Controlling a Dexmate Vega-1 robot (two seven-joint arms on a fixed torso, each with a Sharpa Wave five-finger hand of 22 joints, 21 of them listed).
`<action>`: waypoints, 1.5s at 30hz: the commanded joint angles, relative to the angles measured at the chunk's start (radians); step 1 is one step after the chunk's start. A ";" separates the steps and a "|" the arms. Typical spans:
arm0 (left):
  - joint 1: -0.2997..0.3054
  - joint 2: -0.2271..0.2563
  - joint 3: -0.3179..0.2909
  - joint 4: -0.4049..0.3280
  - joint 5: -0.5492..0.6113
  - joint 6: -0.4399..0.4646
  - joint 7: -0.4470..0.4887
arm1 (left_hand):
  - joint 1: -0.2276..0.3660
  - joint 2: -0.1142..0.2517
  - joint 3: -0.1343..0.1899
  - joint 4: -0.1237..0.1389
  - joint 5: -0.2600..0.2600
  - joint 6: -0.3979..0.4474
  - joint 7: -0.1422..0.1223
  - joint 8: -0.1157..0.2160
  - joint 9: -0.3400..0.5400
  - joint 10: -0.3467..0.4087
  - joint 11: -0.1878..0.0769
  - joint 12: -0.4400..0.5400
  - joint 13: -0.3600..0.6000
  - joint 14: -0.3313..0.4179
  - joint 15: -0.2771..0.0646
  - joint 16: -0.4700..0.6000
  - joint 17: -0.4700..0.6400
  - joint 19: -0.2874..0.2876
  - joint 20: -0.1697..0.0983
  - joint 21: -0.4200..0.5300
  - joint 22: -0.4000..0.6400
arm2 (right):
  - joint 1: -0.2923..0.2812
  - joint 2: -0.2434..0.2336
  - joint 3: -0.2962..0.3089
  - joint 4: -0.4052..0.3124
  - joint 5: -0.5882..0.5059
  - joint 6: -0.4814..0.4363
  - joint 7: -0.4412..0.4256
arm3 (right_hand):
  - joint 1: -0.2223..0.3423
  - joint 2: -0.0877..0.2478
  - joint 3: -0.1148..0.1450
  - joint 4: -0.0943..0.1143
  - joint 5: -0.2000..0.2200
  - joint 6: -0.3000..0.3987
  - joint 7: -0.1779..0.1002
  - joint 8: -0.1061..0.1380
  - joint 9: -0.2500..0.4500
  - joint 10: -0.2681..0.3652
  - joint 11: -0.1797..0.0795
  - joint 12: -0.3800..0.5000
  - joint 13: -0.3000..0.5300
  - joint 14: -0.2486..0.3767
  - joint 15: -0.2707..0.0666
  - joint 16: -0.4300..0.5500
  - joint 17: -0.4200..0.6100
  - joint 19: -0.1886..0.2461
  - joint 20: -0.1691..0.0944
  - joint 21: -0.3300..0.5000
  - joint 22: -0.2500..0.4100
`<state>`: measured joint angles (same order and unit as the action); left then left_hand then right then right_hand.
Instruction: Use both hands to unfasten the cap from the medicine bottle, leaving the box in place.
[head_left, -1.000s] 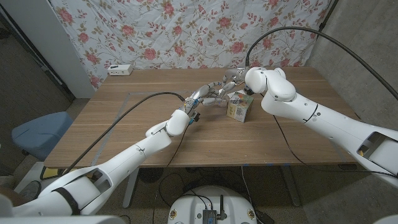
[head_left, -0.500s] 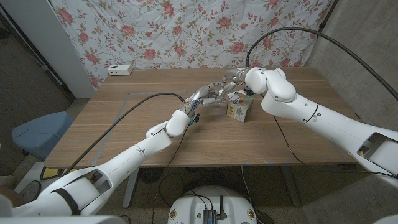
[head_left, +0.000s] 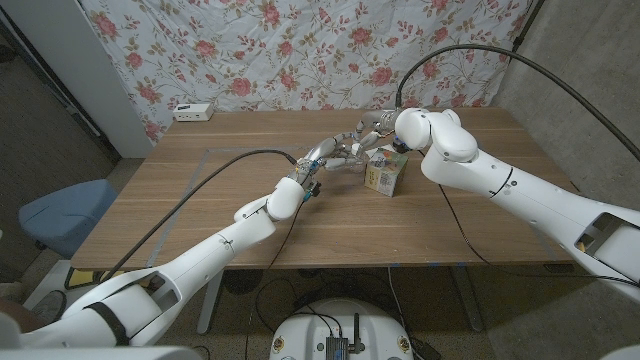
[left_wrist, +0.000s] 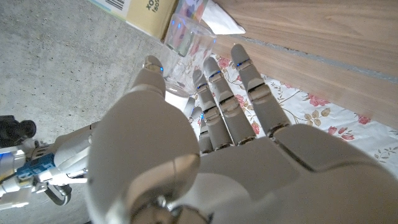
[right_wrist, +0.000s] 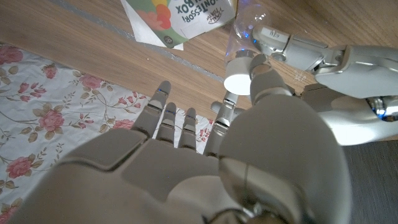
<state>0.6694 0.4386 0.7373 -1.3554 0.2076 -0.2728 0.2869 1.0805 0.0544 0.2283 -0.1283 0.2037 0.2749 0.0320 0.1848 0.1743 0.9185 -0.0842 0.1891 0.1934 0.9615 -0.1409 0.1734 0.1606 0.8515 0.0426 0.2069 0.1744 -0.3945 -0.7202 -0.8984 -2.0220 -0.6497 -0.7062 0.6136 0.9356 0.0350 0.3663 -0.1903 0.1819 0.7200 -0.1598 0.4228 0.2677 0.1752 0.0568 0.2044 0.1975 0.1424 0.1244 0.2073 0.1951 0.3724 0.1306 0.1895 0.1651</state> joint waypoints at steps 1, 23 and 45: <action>-0.007 -0.008 0.003 0.014 0.003 -0.007 0.008 | 0.000 0.006 0.008 0.001 0.005 0.001 -0.011 0.004 0.004 0.046 -0.038 0.007 0.002 0.010 -0.032 0.005 0.004 0.004 -0.005 -0.003 0.003 | -0.017 -0.009 0.019 -0.002 0.040 0.010 -0.040 | 0.034 -0.005 0.017 -0.001 0.008 0.021 -0.025 0.012 -0.003 0.005 -0.013 -0.001 0.004 0.009 -0.016 0.002 0.001 0.012 -0.004 0.004 0.003; -0.016 -0.017 0.009 0.028 0.004 -0.009 0.014 | -0.005 0.005 0.011 0.001 0.005 0.003 -0.013 0.004 0.004 0.047 -0.037 0.007 0.002 0.015 -0.033 0.005 0.004 0.000 -0.008 -0.004 0.003 | -0.027 -0.024 0.027 -0.004 0.093 0.015 -0.093 | 0.122 -0.007 0.047 0.015 0.008 0.125 -0.057 0.046 -0.018 0.035 -0.067 0.002 0.002 0.028 -0.069 0.007 0.002 0.029 -0.024 0.004 0.003; -0.026 -0.025 0.013 0.049 0.004 -0.019 0.017 | -0.011 0.005 0.015 0.001 0.005 0.011 -0.022 0.005 0.004 0.052 -0.040 0.007 0.002 0.019 -0.036 0.004 0.004 -0.003 -0.011 -0.005 0.003 | 0.017 -0.035 0.012 0.004 0.142 0.035 -0.036 | 0.151 -0.034 0.056 0.020 0.005 -0.036 -0.059 -0.052 -0.051 -0.025 -0.040 -0.017 0.002 -0.022 -0.041 -0.009 0.007 -0.018 -0.010 -0.007 0.004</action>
<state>0.6503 0.4191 0.7480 -1.3174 0.2111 -0.2855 0.3022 1.0671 0.0495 0.2358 -0.1291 0.2024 0.2803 0.0194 0.1847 0.1743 0.9188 -0.0845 0.1929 0.1932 0.9705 -0.1465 0.1743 0.1605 0.8462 0.0372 0.2031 0.1744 -0.3957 -0.7497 -0.8810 -2.0240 -0.5357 -0.6833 0.5516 1.0836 0.0129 0.4168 -0.1723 0.1905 0.7007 -0.2201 0.3818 0.2182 0.1585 0.0128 0.1918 0.1975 0.1291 0.0808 0.2016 0.1980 0.3644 0.1203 0.1844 0.1651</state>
